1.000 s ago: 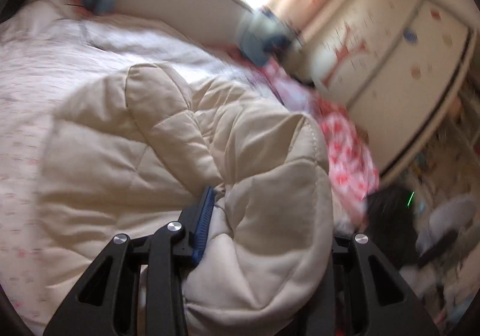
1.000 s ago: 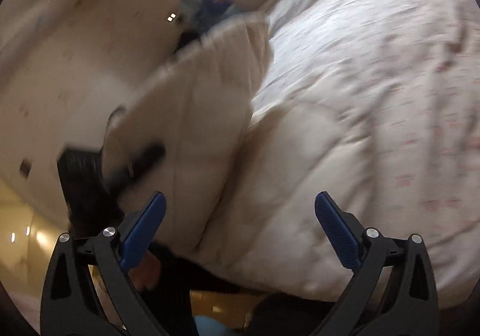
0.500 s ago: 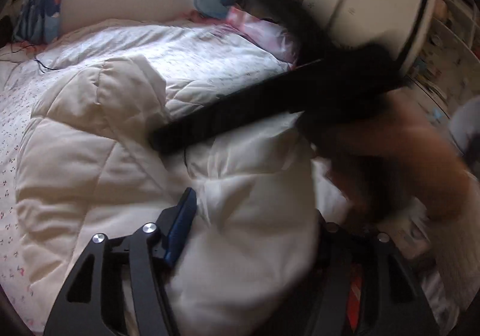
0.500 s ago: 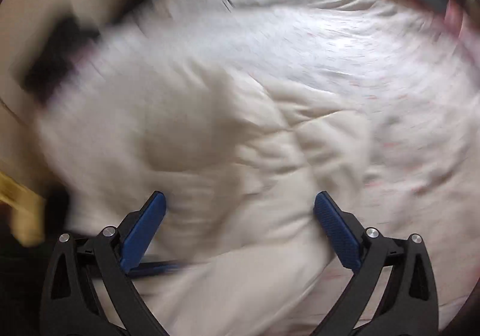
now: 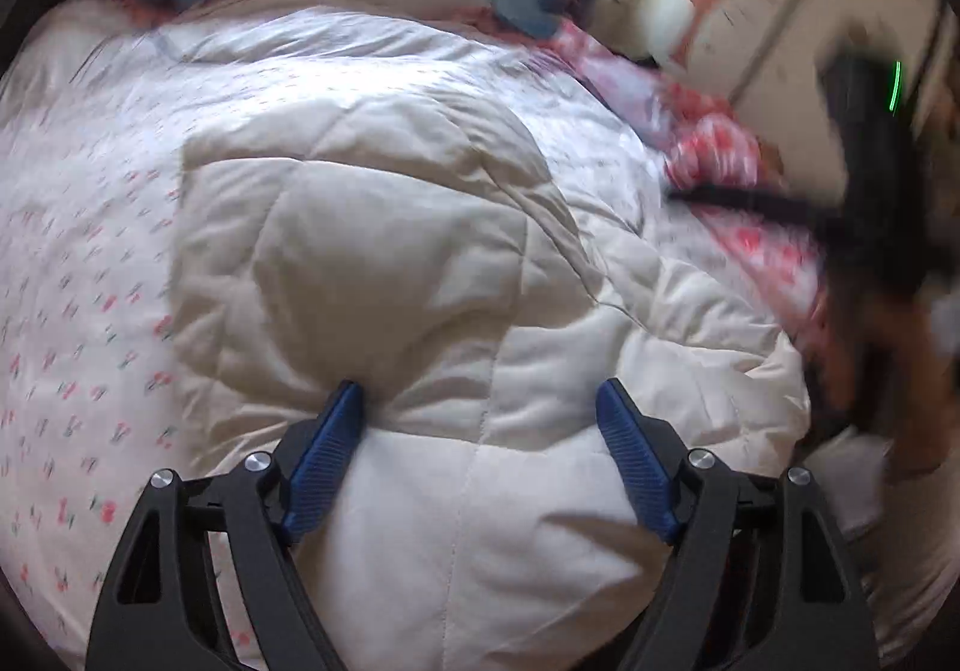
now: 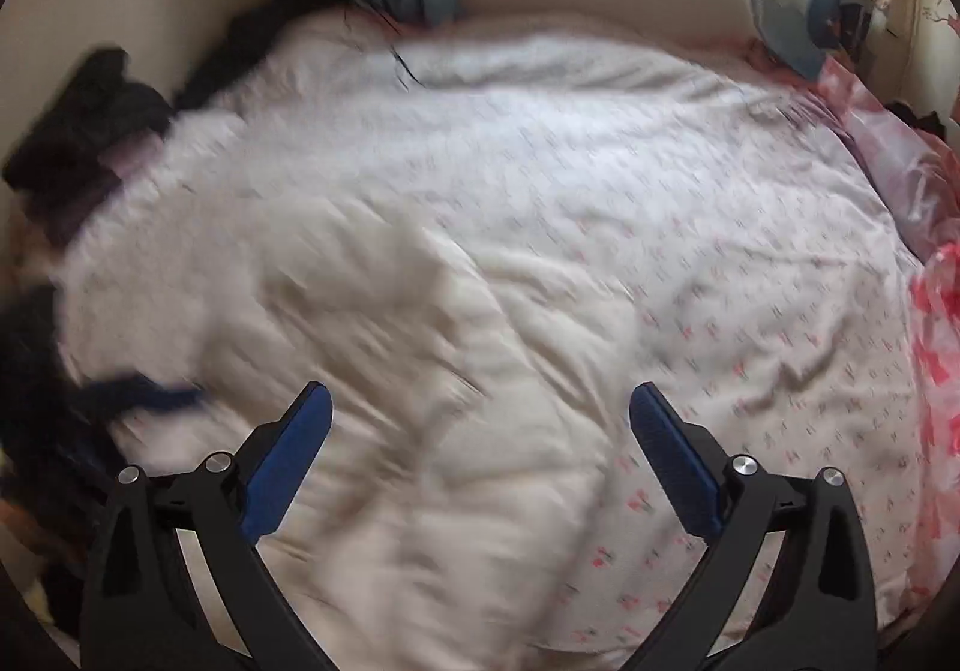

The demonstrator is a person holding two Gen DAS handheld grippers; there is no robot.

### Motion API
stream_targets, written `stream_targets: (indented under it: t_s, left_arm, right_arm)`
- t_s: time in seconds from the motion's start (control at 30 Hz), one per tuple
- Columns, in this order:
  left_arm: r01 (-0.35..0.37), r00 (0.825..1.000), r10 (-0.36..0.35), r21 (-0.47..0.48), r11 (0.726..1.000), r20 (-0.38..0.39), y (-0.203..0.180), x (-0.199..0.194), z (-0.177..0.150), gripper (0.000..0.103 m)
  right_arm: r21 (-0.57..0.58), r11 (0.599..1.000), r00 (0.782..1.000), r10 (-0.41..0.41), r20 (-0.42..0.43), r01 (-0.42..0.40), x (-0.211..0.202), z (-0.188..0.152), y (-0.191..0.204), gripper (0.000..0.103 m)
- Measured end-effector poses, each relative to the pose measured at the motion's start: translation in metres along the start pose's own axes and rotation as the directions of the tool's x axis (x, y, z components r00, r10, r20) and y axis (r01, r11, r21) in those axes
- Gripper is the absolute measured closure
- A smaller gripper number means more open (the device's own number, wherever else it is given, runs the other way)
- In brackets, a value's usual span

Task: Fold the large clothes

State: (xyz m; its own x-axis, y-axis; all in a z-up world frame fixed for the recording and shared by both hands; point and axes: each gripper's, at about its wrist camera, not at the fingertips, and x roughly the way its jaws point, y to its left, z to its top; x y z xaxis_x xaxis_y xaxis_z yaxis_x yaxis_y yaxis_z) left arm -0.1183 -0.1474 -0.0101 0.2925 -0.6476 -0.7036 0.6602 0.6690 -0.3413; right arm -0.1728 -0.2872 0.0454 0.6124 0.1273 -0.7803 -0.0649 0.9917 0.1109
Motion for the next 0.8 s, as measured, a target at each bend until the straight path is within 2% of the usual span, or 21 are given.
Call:
stream_targets:
  t_s: [0.03,0.1,0.17,0.23,0.27,0.33,0.4,0.47,0.5,0.53,0.57,0.6,0.67,0.73,0.77,0.8]
  left_arm:
    - [0.009,1.000,-0.009,0.018,1.000,-0.005,-0.005,0.004,0.003,0.027]
    - [0.015,1.000,-0.014,0.049,0.999,-0.013,-0.016,0.010,0.005,0.027]
    - [0.015,1.000,-0.013,0.080,0.997,-0.023,-0.020,0.010,0.006,0.027]
    - [0.091,0.995,-0.088,0.054,0.994,-0.047,-0.015,0.008,0.008,0.027]
    - [0.122,0.991,-0.121,0.016,0.992,-0.048,-0.013,0.005,0.013,0.027]
    - [0.159,0.987,-0.160,-0.063,0.985,-0.009,0.001,-0.016,0.013,0.027]
    - [0.150,0.989,-0.146,-0.182,0.972,0.034,0.036,-0.031,0.013,0.026]
    - [0.131,0.991,-0.125,-0.307,0.943,0.040,0.073,-0.026,0.015,0.021]
    - [0.126,0.992,-0.126,-0.376,0.918,0.025,0.095,-0.017,0.016,0.021]
    - [0.131,0.990,-0.143,-0.418,0.899,0.004,0.107,-0.004,0.016,0.021]
    - [0.160,0.981,-0.192,-0.460,0.873,-0.024,0.116,0.013,0.016,0.021]
    - [0.171,0.973,-0.224,-0.484,0.858,-0.053,0.116,0.028,0.015,0.021]
    - [0.169,0.966,-0.242,-0.475,0.864,-0.095,0.110,0.060,0.021,0.006]
    - [0.119,0.969,-0.202,-0.450,0.885,-0.142,0.096,0.074,0.021,0.005]
    - [0.111,0.971,-0.190,-0.430,0.896,-0.144,0.090,0.075,0.024,0.006]
    - [0.110,0.976,-0.172,-0.380,0.918,-0.134,0.080,0.072,0.033,0.006]
  right_arm:
    - [-0.012,1.000,1.000,0.007,-0.014,-0.007,0.008,0.009,0.002,0.007]
    - [-0.075,0.994,0.994,-0.085,-0.061,0.080,0.031,0.017,0.009,0.007]
    - [-0.138,0.960,0.954,-0.262,-0.143,0.243,0.068,0.001,0.009,0.007]
    - [-0.039,0.979,0.960,-0.206,-0.190,0.202,0.093,-0.022,-0.012,0.007]
    - [0.006,0.981,0.965,-0.190,-0.182,0.195,0.092,-0.029,-0.020,0.007]
    - [0.020,0.976,0.963,-0.212,-0.169,0.218,0.085,-0.034,-0.023,0.007]
    - [0.020,0.970,0.958,-0.235,-0.166,0.241,0.082,-0.038,-0.021,0.007]
    - [0.030,0.964,0.953,-0.255,-0.165,0.263,0.081,-0.043,-0.018,0.007]
    - [0.037,0.960,0.950,-0.267,-0.160,0.276,0.082,-0.044,-0.019,0.007]
    - [0.055,0.956,0.949,-0.277,-0.152,0.288,0.078,-0.048,-0.017,0.007]
    - [0.082,0.952,0.949,-0.282,-0.138,0.295,0.075,-0.053,-0.017,0.007]
    - [0.111,0.949,0.952,-0.281,-0.121,0.295,0.073,-0.060,-0.017,0.007]
    - [0.204,0.948,0.969,-0.228,-0.094,0.243,0.076,-0.068,-0.029,0.007]
    - [0.351,0.928,0.992,-0.107,-0.072,0.126,0.084,-0.078,-0.048,0.007]
    - [0.398,0.914,0.997,-0.066,-0.049,0.080,0.087,-0.082,-0.056,0.007]
    - [0.418,0.907,0.999,-0.048,-0.026,0.054,0.088,-0.082,-0.059,0.006]
